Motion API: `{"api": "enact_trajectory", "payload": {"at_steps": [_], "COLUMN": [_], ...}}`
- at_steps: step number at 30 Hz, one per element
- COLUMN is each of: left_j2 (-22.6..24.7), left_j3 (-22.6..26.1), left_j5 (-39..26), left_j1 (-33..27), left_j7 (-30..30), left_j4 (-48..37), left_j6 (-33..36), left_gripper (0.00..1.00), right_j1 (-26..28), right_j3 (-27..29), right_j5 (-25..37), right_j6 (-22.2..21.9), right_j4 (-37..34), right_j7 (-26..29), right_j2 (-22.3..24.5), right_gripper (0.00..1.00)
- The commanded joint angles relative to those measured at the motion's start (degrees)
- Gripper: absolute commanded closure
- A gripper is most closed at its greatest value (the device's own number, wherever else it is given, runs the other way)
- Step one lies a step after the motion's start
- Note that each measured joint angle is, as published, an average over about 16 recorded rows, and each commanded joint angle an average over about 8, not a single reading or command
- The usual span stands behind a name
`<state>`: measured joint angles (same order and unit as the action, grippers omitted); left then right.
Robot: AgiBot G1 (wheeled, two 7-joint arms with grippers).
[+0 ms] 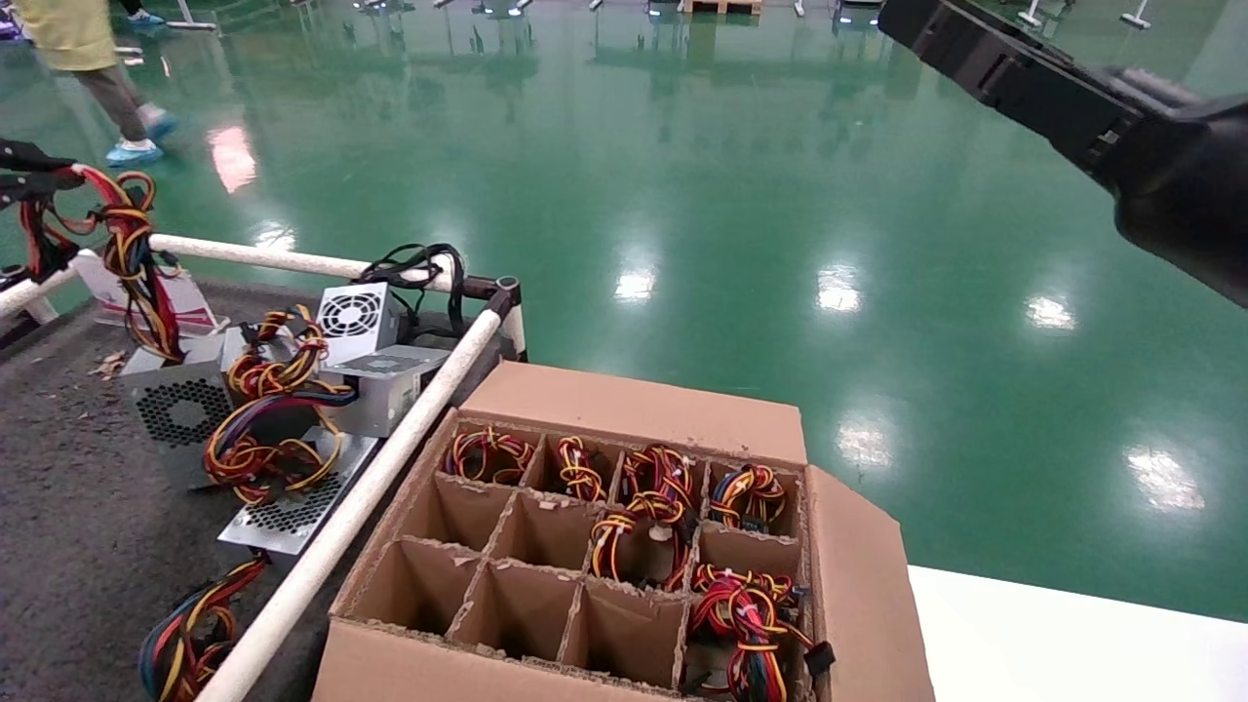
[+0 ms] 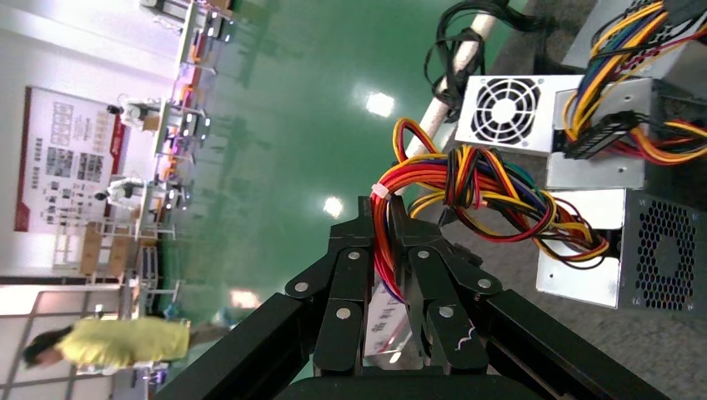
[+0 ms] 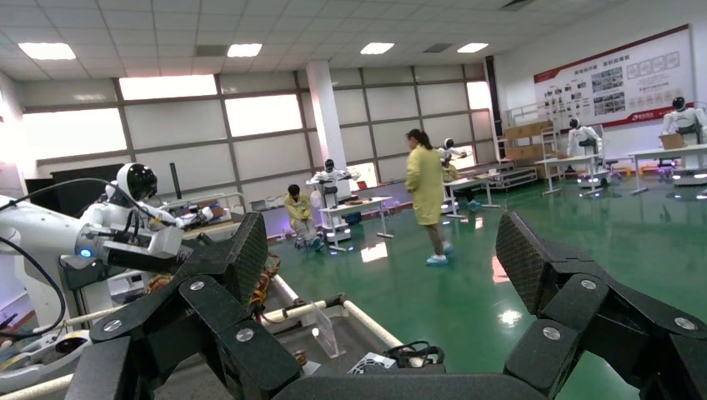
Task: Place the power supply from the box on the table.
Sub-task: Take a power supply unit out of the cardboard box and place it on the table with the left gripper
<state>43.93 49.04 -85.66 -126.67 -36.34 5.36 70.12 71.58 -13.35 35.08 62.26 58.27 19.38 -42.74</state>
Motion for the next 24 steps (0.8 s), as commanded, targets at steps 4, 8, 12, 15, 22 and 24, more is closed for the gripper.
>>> {"api": "enact_trajectory", "payload": {"at_steps": [4, 8, 12, 15, 22, 24], "left_j2": [-0.3, -0.5, -0.6, -0.7, -0.9, -0.9], "left_j3": [-0.4, -0.7, -0.9, -1.0, -0.9, -0.8], "left_j5": [0.8, 1.4, 2.0, 2.4, 3.0, 3.2], "left_j1": [1.2, 2.2, 3.0, 3.4, 3.8, 3.9], "left_j7": [-0.1, -0.3, -0.4, -0.4, 0.0, 0.2], "left_j4": [-0.2, -0.2, 0.0, 0.3, 1.1, 1.4], "left_j6": [0.5, 0.9, 1.2, 1.5, 2.1, 2.3], "left_gripper": [1.00, 0.67, 0.17, 0.00, 0.00, 0.00], "right_j1": [0.0, 0.0, 0.0, 0.0, 0.0, 0.0], "right_j3": [0.0, 0.0, 0.0, 0.0, 0.0, 0.0], "right_j5": [0.0, 0.0, 0.0, 0.0, 0.0, 0.0], "right_j6": [0.0, 0.0, 0.0, 0.0, 0.0, 0.0], "right_j4": [0.0, 0.0, 0.0, 0.0, 0.0, 0.0], "right_j7": [0.0, 0.0, 0.0, 0.0, 0.0, 0.0], "right_j2": [0.0, 0.0, 0.0, 0.0, 0.0, 0.0], "right_gripper": [0.00, 0.00, 0.00, 0.00, 0.00, 0.00]}}
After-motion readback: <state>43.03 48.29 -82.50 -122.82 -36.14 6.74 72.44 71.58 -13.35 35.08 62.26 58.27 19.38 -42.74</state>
